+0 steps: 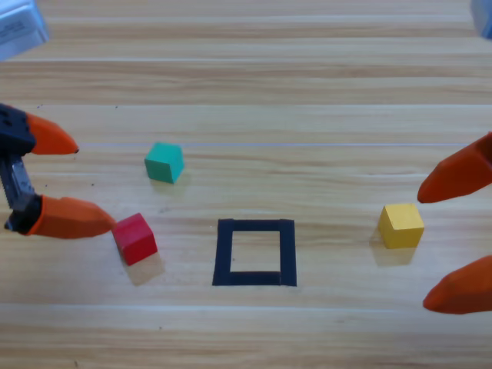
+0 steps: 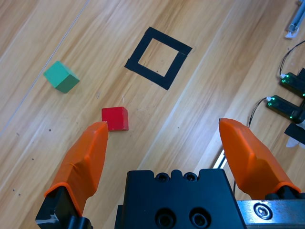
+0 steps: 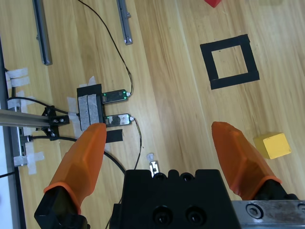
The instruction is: Stack the blocks in the rectangular block: red at the bottom, yellow in the middle, green on top
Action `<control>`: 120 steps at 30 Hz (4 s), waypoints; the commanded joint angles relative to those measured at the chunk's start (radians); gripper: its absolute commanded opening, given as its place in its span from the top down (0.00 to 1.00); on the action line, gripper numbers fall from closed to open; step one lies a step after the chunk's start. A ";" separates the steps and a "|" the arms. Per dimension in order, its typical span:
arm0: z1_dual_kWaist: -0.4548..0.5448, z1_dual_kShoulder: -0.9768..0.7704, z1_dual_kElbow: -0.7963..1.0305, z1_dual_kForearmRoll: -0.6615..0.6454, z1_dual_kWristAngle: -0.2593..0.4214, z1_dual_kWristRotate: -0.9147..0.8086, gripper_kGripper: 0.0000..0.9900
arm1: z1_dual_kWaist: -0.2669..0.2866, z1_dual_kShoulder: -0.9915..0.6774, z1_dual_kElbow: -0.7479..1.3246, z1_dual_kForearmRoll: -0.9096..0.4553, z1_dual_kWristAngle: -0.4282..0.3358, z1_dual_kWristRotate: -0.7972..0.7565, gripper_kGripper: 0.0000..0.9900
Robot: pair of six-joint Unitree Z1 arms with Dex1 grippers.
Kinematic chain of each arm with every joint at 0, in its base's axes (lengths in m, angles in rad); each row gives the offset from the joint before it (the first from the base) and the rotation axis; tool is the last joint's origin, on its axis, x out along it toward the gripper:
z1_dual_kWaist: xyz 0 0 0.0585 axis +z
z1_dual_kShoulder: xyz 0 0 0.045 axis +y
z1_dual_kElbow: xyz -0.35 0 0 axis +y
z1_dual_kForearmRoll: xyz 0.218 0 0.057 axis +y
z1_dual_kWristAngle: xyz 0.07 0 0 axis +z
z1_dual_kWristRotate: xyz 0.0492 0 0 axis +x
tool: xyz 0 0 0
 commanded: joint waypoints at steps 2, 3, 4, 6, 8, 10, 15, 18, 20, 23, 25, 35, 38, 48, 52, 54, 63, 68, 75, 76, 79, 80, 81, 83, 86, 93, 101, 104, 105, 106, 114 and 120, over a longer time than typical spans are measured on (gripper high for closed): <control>-0.012 -0.021 -0.049 0.067 0.021 -0.015 0.00 | 0.024 0.041 0.006 -0.015 0.015 0.005 0.01; -0.012 -0.020 -0.052 0.070 0.032 -0.031 0.00 | 0.024 0.041 0.008 -0.015 0.014 0.014 0.01; -0.012 -0.017 -0.055 0.068 0.042 -0.049 0.00 | 0.024 0.041 0.012 -0.015 0.012 0.026 0.01; -0.012 -0.009 -0.063 0.068 0.065 -0.080 0.00 | 0.023 0.036 0.017 -0.015 0.003 0.054 0.01; -0.012 -0.003 -0.075 0.070 0.079 -0.083 0.00 | 0.020 0.032 0.018 -0.015 -0.064 0.100 0.01; -0.012 0.002 -0.072 0.068 0.085 -0.075 0.00 | 0.015 0.030 0.018 -0.017 -0.146 0.149 0.01; -0.012 -0.009 -0.063 0.070 0.082 -0.054 0.00 | 0.009 0.088 0.001 -0.018 -0.351 0.332 0.01; -0.012 0.000 -0.063 0.068 0.068 -0.052 0.00 | 0.003 0.156 -0.019 -0.017 -0.445 0.442 0.01; -0.012 0.013 -0.075 0.073 0.065 -0.037 0.00 | 0.000 0.177 -0.019 -0.023 -0.482 0.507 0.01; -0.012 0.033 -0.103 0.098 0.065 -0.012 0.00 | -0.026 0.180 -0.022 -0.038 -0.489 0.605 0.01; -0.012 0.040 -0.113 0.114 0.065 -0.002 0.00 | -0.028 0.213 -0.031 -0.038 -0.537 0.661 0.01; -0.012 0.092 -0.185 0.179 0.065 -0.038 0.00 | -0.092 0.409 -0.103 -0.020 -0.718 0.803 0.01; -0.012 0.161 -0.221 0.185 0.096 -0.160 0.00 | -0.123 0.453 -0.115 -0.020 -0.703 0.804 0.01; -0.012 0.241 -0.347 0.276 0.266 -0.638 0.00 | -0.203 0.590 -0.166 -0.020 -0.600 0.862 0.01; -0.012 0.281 -0.390 0.366 0.355 -0.756 0.01 | -0.213 0.631 -0.166 -0.020 -0.545 0.866 0.01; -0.012 0.341 -0.457 0.443 0.397 -0.827 0.02 | -0.213 0.642 -0.169 -0.023 -0.543 0.867 0.01; -0.012 0.574 -0.739 0.739 0.429 -1.183 0.03 | -0.239 0.711 -0.163 -0.046 -0.526 0.889 0.01; -0.012 0.583 -0.693 0.746 0.389 -1.312 0.03 | -0.247 0.723 -0.160 -0.061 -0.495 0.885 0.07; -0.011 0.634 -0.681 0.742 0.317 -1.479 0.05 | -0.267 0.763 -0.138 -0.090 -0.476 0.896 0.05; -0.009 0.643 -0.667 0.725 0.303 -1.491 0.05 | -0.270 0.768 -0.135 -0.092 -0.476 0.910 0.04; -0.005 0.689 -0.659 0.716 0.262 -1.545 0.06 | -0.276 0.765 -0.126 -0.090 -0.483 0.936 0.01; -0.005 0.703 -0.661 0.711 0.251 -1.557 0.07 | -0.276 0.762 -0.126 -0.090 -0.491 0.936 0.01; -0.005 0.709 -0.656 0.707 0.245 -1.579 0.07 | -0.278 0.759 -0.124 -0.090 -0.492 0.938 0.01; -0.005 0.717 -0.647 0.673 0.230 -1.594 0.07 | -0.279 0.756 -0.115 -0.090 -0.479 0.938 0.02; -0.003 0.717 -0.613 0.631 0.220 -1.608 0.08 | -0.281 0.753 -0.103 -0.090 -0.431 0.936 0.08; 0.072 0.669 -0.379 0.403 0.159 -1.556 0.09 | -0.289 0.759 -0.095 -0.092 -0.385 0.933 0.18; 0.127 0.634 -0.259 0.286 0.145 -1.514 0.09 | -0.290 0.768 -0.094 -0.098 -0.390 0.924 0.47; 0.129 0.632 -0.267 0.276 0.144 -1.513 0.09 | -0.292 0.754 -0.101 -0.098 -0.399 0.879 0.79; 0.129 0.629 -0.273 0.276 0.144 -1.513 0.09 | -0.292 0.751 -0.106 -0.103 -0.414 0.867 0.96; 0.129 0.626 -0.281 0.276 0.144 -1.513 0.09 | -0.292 0.748 -0.109 -0.106 -0.419 0.855 1.00; 0.126 0.625 -0.340 0.276 0.162 -1.523 0.07 | -0.290 0.676 -0.108 -0.100 -0.426 0.816 1.00; 0.121 0.703 -0.366 0.272 0.162 -1.517 0.07 | -0.264 0.585 -0.109 -0.075 -0.425 0.804 1.00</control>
